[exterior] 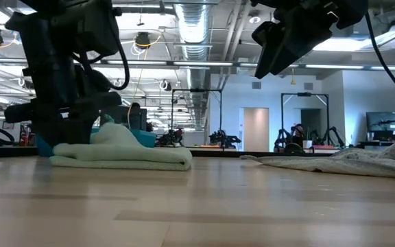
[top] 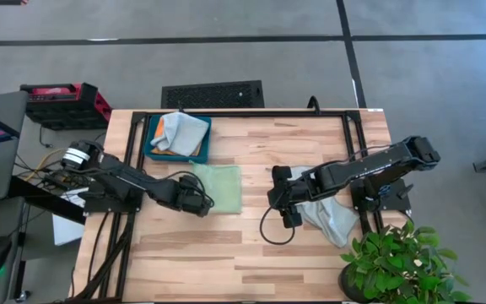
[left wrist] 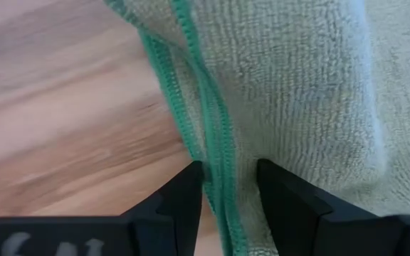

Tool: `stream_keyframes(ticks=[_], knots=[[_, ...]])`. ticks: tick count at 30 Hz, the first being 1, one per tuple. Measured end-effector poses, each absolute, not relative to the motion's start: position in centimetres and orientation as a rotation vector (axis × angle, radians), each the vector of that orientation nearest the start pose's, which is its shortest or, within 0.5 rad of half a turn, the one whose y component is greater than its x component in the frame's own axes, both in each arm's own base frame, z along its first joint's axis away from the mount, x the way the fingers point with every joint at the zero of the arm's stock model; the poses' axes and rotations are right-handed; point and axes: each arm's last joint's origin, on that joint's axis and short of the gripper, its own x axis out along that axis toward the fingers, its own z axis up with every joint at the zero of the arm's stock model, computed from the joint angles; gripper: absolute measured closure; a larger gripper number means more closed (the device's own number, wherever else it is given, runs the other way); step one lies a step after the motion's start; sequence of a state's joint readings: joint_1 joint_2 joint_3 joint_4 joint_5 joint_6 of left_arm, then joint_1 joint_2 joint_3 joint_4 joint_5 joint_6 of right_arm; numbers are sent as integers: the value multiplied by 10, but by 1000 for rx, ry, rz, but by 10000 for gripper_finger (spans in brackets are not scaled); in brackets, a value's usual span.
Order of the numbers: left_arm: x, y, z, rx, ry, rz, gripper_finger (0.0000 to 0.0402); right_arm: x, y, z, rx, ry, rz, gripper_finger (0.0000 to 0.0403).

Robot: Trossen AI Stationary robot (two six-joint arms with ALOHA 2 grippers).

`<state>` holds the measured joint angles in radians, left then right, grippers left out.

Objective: Fold microfiber towels
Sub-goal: Put the folded green towel into the blue bin

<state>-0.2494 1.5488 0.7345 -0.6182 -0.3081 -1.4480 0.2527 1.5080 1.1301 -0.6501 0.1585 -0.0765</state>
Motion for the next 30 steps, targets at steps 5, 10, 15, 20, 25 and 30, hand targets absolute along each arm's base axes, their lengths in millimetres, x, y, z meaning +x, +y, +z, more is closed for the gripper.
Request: stream_keyframes(ticks=[5, 10, 15, 20, 25, 30], knots=[[243, -50, 130, -825, 1022, 937, 270, 295, 71, 250, -280, 1002, 125, 159], [245, -50, 130, -766, 1026, 882, 271, 295, 71, 250, -282, 1004, 125, 159], [246, -50, 128, -740, 1039, 871, 304, 295, 71, 250, -281, 1004, 125, 159], [248, -50, 127, -685, 1049, 832, 382, 295, 71, 250, -281, 1003, 125, 159], [253, -46, 129, -646, 1005, 822, 393, 295, 71, 250, -281, 1001, 125, 159], [265, -38, 140, -573, 981, 808, 398, 295, 71, 250, -281, 1002, 125, 159]])
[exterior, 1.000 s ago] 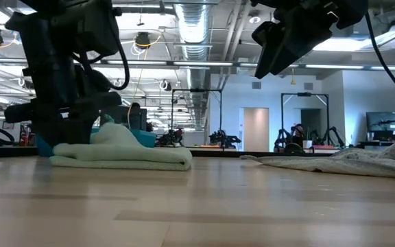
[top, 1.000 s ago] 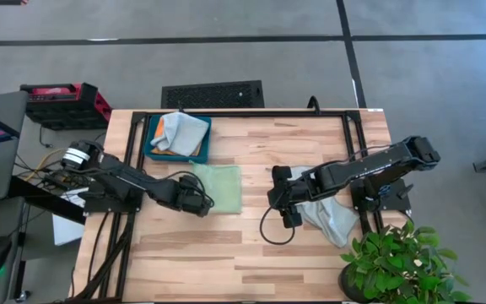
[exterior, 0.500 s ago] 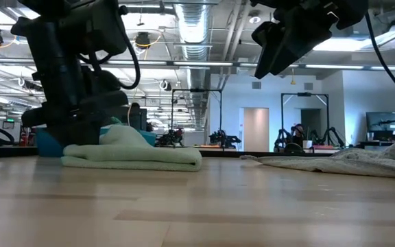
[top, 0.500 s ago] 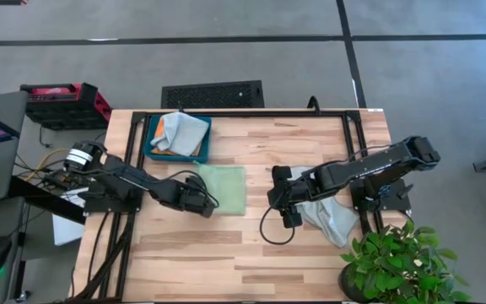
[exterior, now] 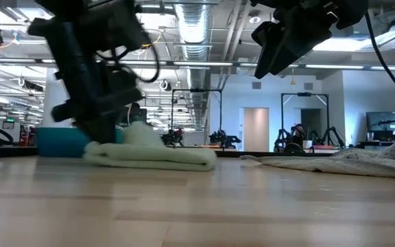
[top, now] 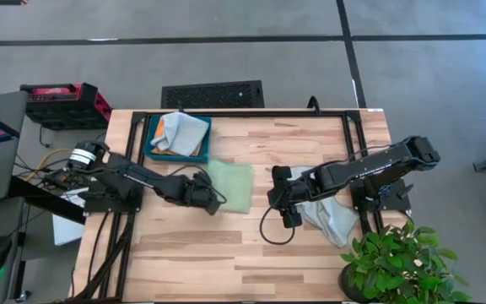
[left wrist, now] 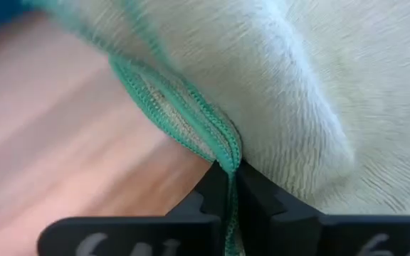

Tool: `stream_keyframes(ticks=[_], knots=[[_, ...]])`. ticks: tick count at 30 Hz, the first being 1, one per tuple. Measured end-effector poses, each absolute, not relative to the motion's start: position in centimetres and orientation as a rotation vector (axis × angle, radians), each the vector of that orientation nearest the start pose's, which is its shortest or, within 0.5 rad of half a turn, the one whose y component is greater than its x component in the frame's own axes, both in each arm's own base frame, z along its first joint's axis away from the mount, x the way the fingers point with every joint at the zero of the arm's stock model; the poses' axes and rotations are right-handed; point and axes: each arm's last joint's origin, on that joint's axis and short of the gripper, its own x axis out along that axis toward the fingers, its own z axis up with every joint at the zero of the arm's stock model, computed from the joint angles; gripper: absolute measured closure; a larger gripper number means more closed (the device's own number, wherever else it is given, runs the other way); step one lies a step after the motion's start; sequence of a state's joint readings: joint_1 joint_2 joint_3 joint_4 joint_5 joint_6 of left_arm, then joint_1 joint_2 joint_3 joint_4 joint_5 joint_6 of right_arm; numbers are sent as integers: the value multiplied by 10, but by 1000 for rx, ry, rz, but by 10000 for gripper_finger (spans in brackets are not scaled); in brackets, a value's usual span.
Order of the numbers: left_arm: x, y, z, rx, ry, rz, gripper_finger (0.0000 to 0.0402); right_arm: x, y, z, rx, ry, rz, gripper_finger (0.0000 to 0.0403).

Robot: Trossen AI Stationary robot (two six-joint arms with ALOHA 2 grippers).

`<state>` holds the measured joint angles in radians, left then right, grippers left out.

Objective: Fold microfiber towels
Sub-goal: Put the folded green towel into the blue bin

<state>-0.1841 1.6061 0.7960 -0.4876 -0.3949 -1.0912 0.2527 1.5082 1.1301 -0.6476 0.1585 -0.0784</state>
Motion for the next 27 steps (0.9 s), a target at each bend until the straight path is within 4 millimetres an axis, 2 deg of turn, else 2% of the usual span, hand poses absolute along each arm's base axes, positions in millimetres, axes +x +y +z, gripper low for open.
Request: stream_keyframes(ticks=[6, 15, 21, 27], knots=[[282, -18, 163, -468, 952, 813, 400, 295, 71, 250, -281, 1004, 125, 159], [290, 32, 208, -293, 995, 1015, 401, 295, 71, 250, -282, 1004, 125, 159], [287, 69, 224, -286, 1002, 1127, 401, 295, 71, 250, -282, 1004, 125, 159], [268, 95, 228, -311, 1100, 1267, 401, 295, 71, 250, -282, 1004, 125, 159]])
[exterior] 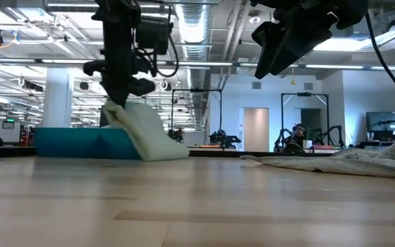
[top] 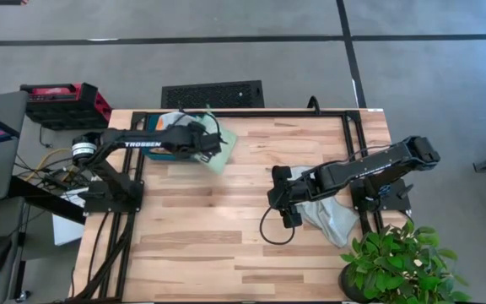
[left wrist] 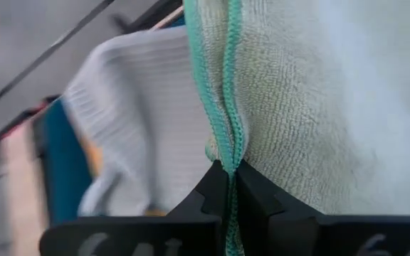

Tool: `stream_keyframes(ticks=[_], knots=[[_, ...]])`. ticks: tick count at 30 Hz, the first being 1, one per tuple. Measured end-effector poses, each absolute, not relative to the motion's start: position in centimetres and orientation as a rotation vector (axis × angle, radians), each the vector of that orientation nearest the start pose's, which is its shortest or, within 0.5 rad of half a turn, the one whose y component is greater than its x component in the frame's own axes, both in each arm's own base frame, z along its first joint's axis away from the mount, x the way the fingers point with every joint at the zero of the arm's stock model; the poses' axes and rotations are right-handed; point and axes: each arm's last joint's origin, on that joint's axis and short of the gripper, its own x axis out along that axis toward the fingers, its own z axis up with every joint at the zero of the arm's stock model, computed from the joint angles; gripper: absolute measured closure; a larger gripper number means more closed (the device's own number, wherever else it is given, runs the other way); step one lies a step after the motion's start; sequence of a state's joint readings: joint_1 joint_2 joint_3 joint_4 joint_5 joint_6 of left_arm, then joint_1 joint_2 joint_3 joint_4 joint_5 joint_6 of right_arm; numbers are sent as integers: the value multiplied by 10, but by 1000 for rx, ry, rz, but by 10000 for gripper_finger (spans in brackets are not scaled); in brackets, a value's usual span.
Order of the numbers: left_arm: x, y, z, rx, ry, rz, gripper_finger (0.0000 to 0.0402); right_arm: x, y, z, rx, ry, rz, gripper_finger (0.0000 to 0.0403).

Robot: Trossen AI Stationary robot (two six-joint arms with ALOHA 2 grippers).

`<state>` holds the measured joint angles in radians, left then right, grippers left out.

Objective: Fold microfiber towels
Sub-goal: Put the folded green towel into the blue bin

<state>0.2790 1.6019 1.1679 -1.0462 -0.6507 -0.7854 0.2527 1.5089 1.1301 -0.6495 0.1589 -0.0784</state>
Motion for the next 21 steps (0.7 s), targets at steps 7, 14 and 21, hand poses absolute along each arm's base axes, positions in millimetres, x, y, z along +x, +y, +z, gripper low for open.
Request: stream_keyframes(ticks=[7, 14, 21], knots=[[242, 106, 231, -303, 1211, 1474, 401, 295, 71, 250, -282, 1004, 125, 159], [225, 118, 233, -332, 1274, 1593, 401, 295, 71, 250, -282, 1004, 125, 159], [213, 139, 233, -388, 1255, 1681, 401, 295, 71, 250, -282, 1004, 125, 159]])
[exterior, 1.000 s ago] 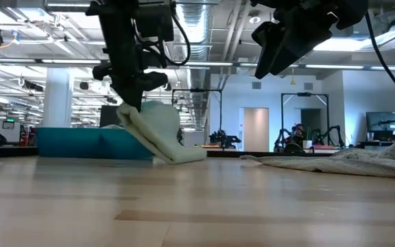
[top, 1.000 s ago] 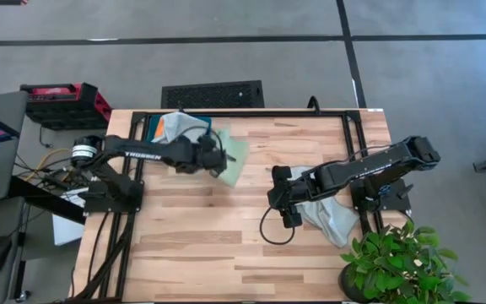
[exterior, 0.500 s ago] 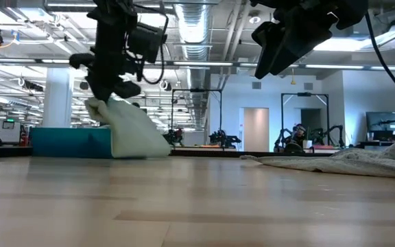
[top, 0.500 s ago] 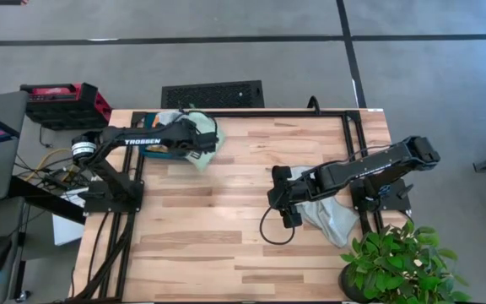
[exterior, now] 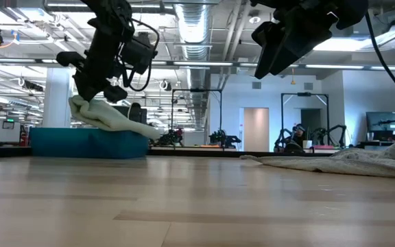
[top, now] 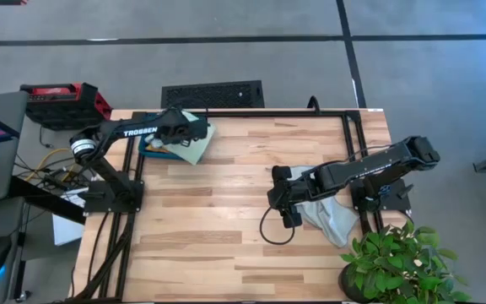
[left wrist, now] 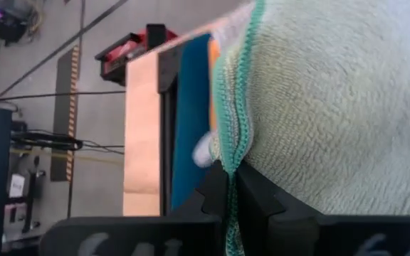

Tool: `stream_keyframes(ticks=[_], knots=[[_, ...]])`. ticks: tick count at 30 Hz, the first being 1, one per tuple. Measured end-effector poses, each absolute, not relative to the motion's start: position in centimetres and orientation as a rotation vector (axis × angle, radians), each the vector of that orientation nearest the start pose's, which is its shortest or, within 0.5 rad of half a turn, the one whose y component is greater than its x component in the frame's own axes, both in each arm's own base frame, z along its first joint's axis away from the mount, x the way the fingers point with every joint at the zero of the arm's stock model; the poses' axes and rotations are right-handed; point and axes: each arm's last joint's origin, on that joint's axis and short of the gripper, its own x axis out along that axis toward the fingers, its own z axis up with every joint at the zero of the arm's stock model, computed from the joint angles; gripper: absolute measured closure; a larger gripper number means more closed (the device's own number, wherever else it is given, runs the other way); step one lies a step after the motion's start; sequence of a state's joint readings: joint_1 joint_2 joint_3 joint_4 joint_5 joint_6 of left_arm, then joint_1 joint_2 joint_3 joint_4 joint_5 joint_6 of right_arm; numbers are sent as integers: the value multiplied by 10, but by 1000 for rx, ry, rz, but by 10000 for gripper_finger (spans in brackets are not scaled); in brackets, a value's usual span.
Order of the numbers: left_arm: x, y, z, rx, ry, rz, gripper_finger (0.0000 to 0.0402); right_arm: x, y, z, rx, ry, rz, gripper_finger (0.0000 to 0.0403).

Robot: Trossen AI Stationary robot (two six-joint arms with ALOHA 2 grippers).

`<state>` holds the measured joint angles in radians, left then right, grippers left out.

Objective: Fold microfiber towels
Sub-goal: Put the folded green towel into the blue bin

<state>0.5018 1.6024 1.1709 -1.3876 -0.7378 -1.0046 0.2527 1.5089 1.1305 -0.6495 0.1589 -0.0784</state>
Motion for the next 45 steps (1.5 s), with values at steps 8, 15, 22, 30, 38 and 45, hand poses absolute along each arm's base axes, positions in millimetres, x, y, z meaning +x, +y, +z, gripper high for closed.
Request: stream_keyframes(ticks=[8, 15, 22, 30, 38, 45], knots=[[200, 157, 219, -496, 1240, 1737, 401, 295, 71, 250, -281, 1004, 125, 159], [195, 158, 202, -523, 1212, 1752, 394, 296, 70, 251, -304, 988, 80, 159], [189, 165, 200, -584, 1164, 1814, 396, 298, 67, 253, -367, 954, -51, 159], [189, 168, 200, -564, 1132, 1833, 375, 298, 67, 253, -366, 952, -51, 159], [180, 172, 200, -668, 1036, 1968, 334, 298, 67, 253, -365, 952, -49, 159], [177, 175, 200, -694, 1068, 1963, 311, 298, 67, 253, -365, 953, -49, 159]])
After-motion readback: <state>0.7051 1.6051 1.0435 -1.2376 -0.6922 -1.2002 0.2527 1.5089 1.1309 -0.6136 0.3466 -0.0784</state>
